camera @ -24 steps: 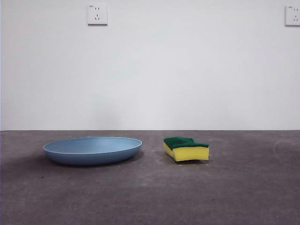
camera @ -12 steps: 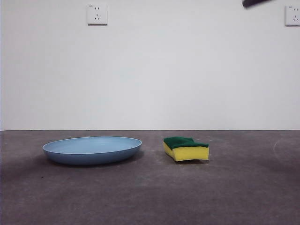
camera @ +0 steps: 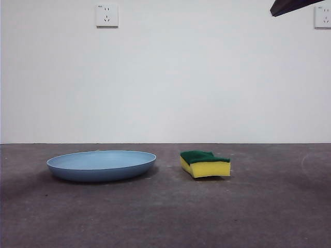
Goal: Pick up the plate,pick up the cloth,clean the plate with the cloth
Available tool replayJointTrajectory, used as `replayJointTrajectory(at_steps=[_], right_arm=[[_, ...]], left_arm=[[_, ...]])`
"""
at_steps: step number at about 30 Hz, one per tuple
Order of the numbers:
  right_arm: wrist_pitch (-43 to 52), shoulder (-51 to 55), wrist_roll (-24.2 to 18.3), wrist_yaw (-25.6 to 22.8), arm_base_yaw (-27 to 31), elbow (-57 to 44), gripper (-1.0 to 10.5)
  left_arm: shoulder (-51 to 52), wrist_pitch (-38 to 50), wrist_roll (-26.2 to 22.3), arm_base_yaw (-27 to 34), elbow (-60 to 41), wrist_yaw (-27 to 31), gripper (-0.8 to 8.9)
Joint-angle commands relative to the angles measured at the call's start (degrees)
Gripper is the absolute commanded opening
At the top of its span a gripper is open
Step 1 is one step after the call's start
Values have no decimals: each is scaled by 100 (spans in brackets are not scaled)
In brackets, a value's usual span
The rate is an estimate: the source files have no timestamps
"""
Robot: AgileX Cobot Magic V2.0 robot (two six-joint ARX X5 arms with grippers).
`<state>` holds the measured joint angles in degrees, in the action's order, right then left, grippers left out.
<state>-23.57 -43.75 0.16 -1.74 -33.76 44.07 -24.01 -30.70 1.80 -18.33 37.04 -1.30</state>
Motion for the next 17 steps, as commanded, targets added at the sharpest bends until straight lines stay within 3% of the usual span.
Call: replayJointTrajectory(at_steps=[1,5,8,13,17], right_arm=[[37,4,35,-15,0,-13,2],[37,4,35,-13,0,-13,2],[37,4,35,-15,0,-13,2],[35,4,35,-13,0,-13,2],[37,4,35,-15,0,-13,2]], left_arm=[[-48,17,55,-7,-33,-28,-3],[-142,17,55,-7,-33,-31,-3],[-111,101,-549,0,-35,107,-3],[286,623,-439,400,-496,168,-3],[820,1733,-328,896,-1537,-63,-3]])
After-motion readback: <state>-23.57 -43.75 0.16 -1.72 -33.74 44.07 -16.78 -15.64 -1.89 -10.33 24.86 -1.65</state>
